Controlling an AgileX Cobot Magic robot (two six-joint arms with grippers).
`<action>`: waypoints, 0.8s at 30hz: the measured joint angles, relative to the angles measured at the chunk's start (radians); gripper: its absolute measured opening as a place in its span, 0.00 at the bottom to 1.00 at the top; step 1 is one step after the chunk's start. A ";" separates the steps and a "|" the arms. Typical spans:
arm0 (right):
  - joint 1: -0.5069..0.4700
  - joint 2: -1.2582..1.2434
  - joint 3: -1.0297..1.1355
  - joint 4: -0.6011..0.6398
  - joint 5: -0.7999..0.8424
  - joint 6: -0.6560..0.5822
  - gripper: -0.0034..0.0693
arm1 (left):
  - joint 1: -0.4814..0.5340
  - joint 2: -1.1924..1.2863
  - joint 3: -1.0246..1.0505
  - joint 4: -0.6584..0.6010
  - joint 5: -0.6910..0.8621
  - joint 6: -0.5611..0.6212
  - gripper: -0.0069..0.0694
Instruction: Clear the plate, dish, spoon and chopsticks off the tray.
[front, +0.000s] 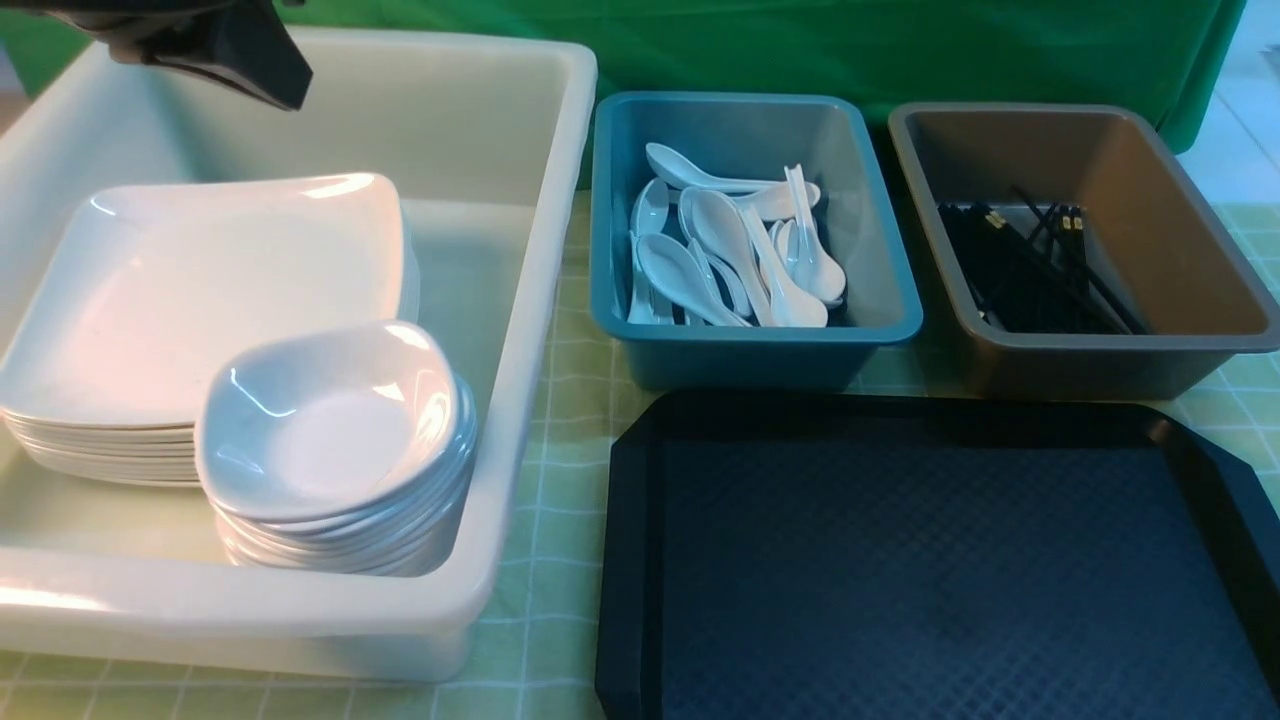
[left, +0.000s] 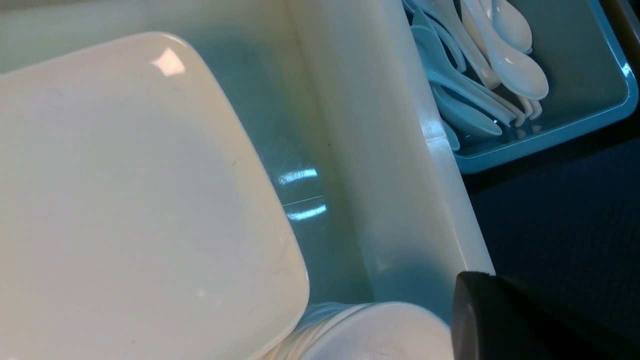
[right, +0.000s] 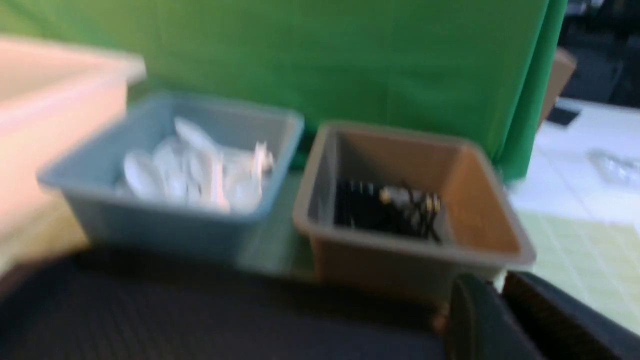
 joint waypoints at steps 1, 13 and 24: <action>0.000 -0.019 0.030 -0.009 0.014 0.000 0.16 | 0.000 0.000 0.000 -0.005 0.000 0.000 0.07; 0.000 -0.128 0.200 -0.134 0.027 0.000 0.20 | 0.000 -0.218 0.168 -0.040 -0.005 -0.025 0.07; 0.000 -0.128 0.200 -0.150 0.005 0.000 0.24 | 0.000 -0.679 0.604 -0.101 -0.026 -0.098 0.07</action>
